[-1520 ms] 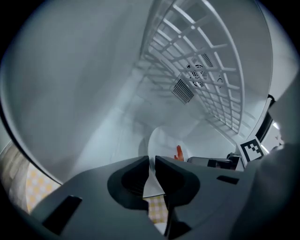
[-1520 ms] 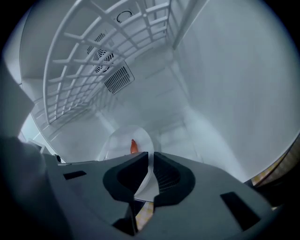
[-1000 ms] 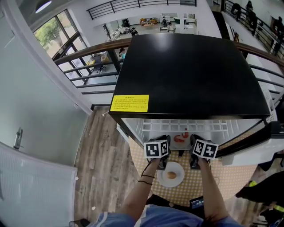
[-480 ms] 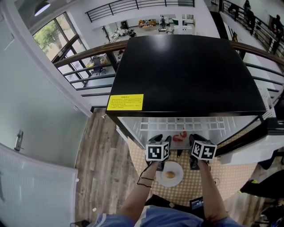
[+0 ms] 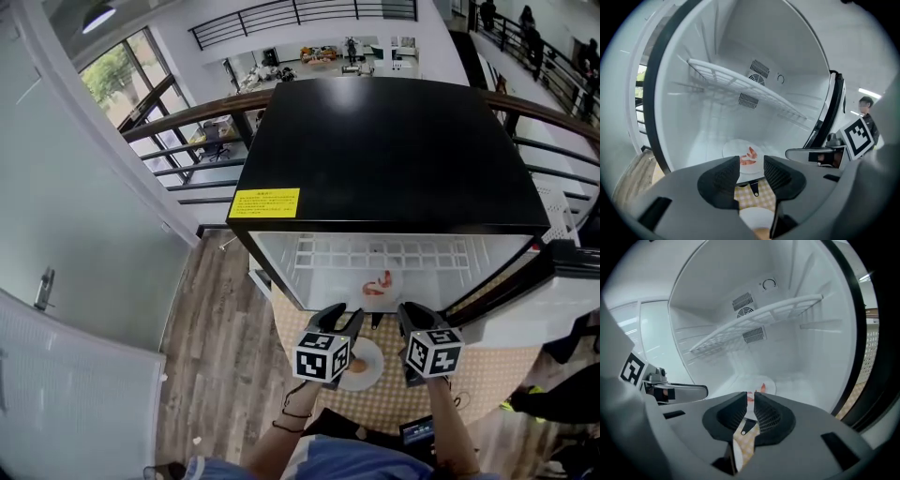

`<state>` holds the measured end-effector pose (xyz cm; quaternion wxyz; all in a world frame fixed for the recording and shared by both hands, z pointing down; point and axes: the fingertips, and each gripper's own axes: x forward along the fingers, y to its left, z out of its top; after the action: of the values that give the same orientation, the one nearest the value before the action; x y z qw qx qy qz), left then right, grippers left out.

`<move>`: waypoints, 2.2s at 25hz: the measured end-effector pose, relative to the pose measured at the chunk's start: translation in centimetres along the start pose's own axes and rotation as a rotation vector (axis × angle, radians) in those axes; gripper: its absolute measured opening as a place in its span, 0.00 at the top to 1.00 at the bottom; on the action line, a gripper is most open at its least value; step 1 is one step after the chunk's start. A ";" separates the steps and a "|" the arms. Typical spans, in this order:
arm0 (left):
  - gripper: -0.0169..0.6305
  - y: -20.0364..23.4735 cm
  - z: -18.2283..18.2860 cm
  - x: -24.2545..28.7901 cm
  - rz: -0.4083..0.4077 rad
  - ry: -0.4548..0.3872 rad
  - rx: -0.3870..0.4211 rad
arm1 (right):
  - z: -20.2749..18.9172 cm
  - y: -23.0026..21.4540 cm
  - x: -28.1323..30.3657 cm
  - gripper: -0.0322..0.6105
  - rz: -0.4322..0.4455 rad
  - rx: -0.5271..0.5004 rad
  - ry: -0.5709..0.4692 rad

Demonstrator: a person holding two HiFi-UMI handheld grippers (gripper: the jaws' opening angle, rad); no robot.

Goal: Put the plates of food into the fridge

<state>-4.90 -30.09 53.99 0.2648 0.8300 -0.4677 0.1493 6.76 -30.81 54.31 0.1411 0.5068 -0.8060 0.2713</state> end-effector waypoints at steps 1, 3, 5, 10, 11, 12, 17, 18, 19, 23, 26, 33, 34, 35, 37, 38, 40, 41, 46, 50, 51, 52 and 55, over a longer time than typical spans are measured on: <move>0.71 -0.5 0.0 -0.7 -0.009 -0.013 -0.010 | 0.0 0.5 -0.8 0.86 0.017 -0.006 -0.003; 0.71 -1.7 0.0 -2.2 -0.030 -0.034 -0.022 | -0.2 1.4 -2.4 0.87 0.049 -0.013 -0.005; 0.71 -3.0 -0.2 -3.8 -0.041 -0.056 -0.026 | -0.4 2.3 -4.1 0.87 0.080 -0.015 -0.008; 0.71 -6.3 -1.1 -7.4 -0.049 -0.113 -0.032 | -1.2 4.2 -8.5 0.88 0.158 -0.025 -0.018; 0.71 -7.0 -1.4 -8.1 -0.048 -0.116 -0.022 | -1.4 4.5 -9.3 0.88 0.172 -0.028 -0.016; 0.71 -7.6 -1.7 -8.8 -0.046 -0.117 -0.009 | -1.7 4.9 -10.1 0.88 0.185 -0.031 -0.012; 0.71 -10.6 -3.7 -12.0 -0.039 -0.150 0.006 | -4.0 5.7 -13.8 0.88 0.236 -0.058 0.017; 0.72 -11.1 -4.1 -12.6 -0.036 -0.162 -0.003 | -4.4 5.7 -14.4 0.88 0.246 -0.062 0.021; 0.72 -11.6 -4.4 -13.2 -0.029 -0.174 -0.011 | -4.7 5.8 -15.0 0.88 0.256 -0.065 0.024; 0.78 -13.1 -6.0 -15.2 0.008 -0.204 -0.030 | -5.6 6.5 -17.3 0.88 0.302 -0.057 0.025; 0.81 -14.4 -6.8 -16.3 0.026 -0.221 -0.041 | -6.2 7.1 -18.8 0.88 0.334 -0.067 0.026; 0.87 -16.9 -6.8 -18.0 0.045 -0.274 -0.034 | -7.8 8.6 -21.0 0.88 0.391 -0.111 0.035; 0.87 -17.2 -6.9 -18.2 0.050 -0.274 -0.029 | -8.0 8.8 -21.3 0.88 0.398 -0.113 0.036; 0.88 -17.4 -7.0 -18.3 0.056 -0.276 -0.029 | -8.1 8.9 -21.5 0.88 0.404 -0.114 0.037; 0.88 -17.6 -7.1 -18.6 0.058 -0.281 -0.041 | -8.4 9.0 -21.9 0.88 0.409 -0.116 0.038; 0.88 -17.8 -7.1 -18.7 0.055 -0.285 -0.046 | -8.5 9.0 -22.0 0.88 0.410 -0.116 0.038; 0.89 -18.1 -7.0 -18.8 0.052 -0.291 -0.045 | -8.7 8.8 -22.2 0.88 0.409 -0.114 0.039; 0.90 -18.1 -7.0 -18.8 0.054 -0.291 -0.042 | -8.7 8.7 -22.3 0.88 0.407 -0.112 0.039; 0.93 -18.6 -7.5 -18.6 0.055 -0.266 -0.009 | -9.3 7.7 -22.6 0.88 0.386 -0.089 0.040; 0.94 -18.9 -7.8 -18.7 0.050 -0.259 -0.005 | -9.6 7.5 -22.7 0.88 0.385 -0.075 0.040; 0.94 -18.8 -7.9 -18.7 0.050 -0.259 -0.010 | -9.6 7.5 -22.7 0.88 0.384 -0.074 0.041; 0.94 -18.8 -8.0 -18.7 0.050 -0.258 -0.015 | -9.7 7.5 -22.6 0.88 0.384 -0.073 0.041; 0.94 -18.6 -8.3 -18.7 0.052 -0.252 -0.024 | -9.8 7.5 -22.5 0.88 0.384 -0.067 0.044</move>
<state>1.30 -4.36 45.92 0.2098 0.8265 -0.5204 0.0451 9.67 -5.91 48.75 0.1210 0.3327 -0.8931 0.2774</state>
